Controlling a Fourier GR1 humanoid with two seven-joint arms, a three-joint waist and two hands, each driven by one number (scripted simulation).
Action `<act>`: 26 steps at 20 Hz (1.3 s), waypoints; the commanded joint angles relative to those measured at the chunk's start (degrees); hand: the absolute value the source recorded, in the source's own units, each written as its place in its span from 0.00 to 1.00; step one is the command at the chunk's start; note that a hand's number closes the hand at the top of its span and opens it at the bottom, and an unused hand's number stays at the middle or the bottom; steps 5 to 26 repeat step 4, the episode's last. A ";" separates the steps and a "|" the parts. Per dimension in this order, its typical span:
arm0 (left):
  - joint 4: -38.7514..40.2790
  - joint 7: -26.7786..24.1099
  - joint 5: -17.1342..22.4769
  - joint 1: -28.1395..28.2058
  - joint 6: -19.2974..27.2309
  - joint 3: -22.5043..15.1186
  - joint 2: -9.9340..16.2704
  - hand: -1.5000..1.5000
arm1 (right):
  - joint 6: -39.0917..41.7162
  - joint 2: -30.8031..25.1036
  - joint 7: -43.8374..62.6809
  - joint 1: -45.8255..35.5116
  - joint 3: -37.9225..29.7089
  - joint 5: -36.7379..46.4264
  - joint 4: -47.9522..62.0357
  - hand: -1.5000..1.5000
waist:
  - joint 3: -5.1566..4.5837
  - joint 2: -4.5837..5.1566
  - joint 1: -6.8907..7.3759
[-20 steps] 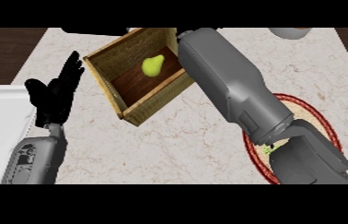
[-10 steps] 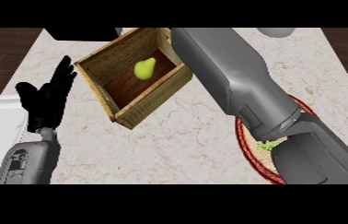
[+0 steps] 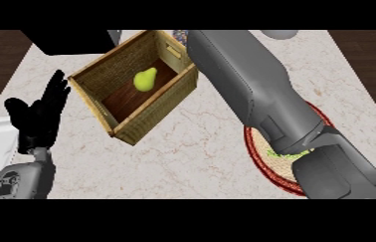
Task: Pick the pear from the placemat and place it in the basket
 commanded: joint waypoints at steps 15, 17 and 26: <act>0.74 -0.89 0.99 1.83 -0.06 2.11 0.84 0.50 | -12.18 1.18 11.37 5.35 -0.38 1.90 -6.00 0.00 | -0.04 -0.75 -2.29; 0.74 -0.89 0.99 1.83 -0.06 2.11 0.84 0.50 | -12.18 1.18 11.37 5.35 -0.38 1.90 -6.00 0.00 | -0.04 -0.75 -2.29; 0.74 -0.89 0.99 1.83 -0.06 2.11 0.84 0.50 | -12.18 1.18 11.37 5.35 -0.38 1.90 -6.00 0.00 | -0.04 -0.75 -2.29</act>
